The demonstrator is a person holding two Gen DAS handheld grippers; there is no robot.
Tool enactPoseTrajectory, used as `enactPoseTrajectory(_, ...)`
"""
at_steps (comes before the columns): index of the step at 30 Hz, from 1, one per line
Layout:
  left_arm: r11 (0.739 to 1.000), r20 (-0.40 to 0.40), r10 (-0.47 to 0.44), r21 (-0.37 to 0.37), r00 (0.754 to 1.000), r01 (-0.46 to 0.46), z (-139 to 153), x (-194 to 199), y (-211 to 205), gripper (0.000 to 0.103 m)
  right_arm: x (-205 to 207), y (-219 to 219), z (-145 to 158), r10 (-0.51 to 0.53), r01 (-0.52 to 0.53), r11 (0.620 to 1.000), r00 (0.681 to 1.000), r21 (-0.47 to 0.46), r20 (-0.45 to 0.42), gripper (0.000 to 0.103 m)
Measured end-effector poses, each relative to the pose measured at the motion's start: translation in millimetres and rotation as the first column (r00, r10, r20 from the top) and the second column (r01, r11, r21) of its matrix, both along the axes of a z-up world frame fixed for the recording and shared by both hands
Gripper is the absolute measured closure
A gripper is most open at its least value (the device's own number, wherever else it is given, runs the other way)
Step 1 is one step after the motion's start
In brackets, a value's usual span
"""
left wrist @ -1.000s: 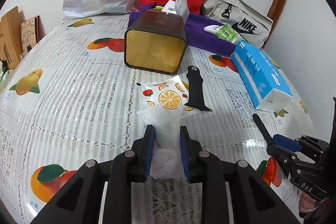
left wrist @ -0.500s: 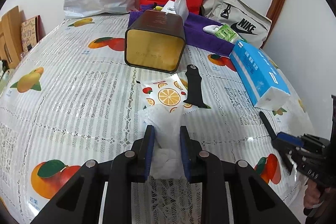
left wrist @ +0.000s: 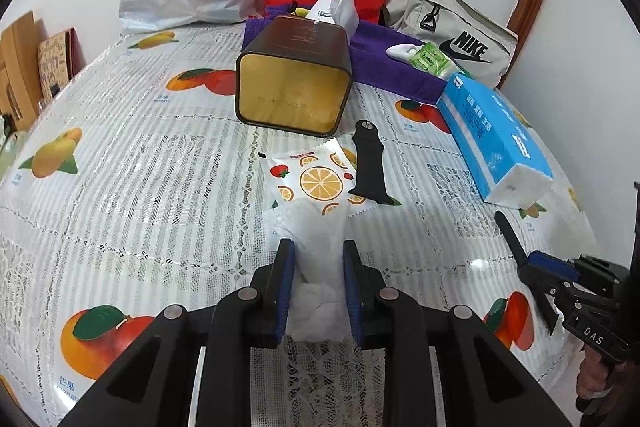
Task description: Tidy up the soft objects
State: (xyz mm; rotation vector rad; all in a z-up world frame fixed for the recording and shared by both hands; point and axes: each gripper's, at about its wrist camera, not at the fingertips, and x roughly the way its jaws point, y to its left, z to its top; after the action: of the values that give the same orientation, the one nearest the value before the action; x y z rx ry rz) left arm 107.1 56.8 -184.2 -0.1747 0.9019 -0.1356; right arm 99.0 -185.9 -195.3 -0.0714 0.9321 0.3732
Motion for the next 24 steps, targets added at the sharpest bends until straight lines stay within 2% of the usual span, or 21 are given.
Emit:
enactPoseTrajectory(4,1.000,0.004,-0.005,-0.006,1.000,0.005,-1,0,1,0.080,0,-4,-3,-0.010,0.010,1.000,1.000,0.009,-0.010,0.082)
enactPoseTrajectory(10,1.000,0.017,-0.006,0.017,1.000,0.006,-1,0,-4,0.080,0,0,-5,0.003,-0.003,1.000,1.000,0.003,0.023,0.082)
enactPoseTrajectory(16,1.000,0.020,-0.003,0.028,1.000,0.002,1,-1,-5,0.085,-1,-5,-1,-0.004,0.003,0.999,1.000,0.043,0.008,0.083)
enactPoseTrajectory(17,1.000,0.016,-0.003,0.025,1.000,0.002,2,-1,-4,0.089,-2,-5,0,-0.004,0.003,0.999,1.000,0.046,0.008,0.083)
enactPoseTrajectory(18,1.000,0.014,-0.007,0.020,1.000,0.007,2,-1,-4,0.096,-3,-6,1,-0.005,0.005,0.999,1.000,0.045,0.011,0.083)
enactPoseTrajectory(24,1.000,0.017,-0.009,-0.003,1.000,0.009,11,-1,1,0.096,-9,-12,13,-0.028,0.026,0.998,0.999,0.053,0.025,0.083)
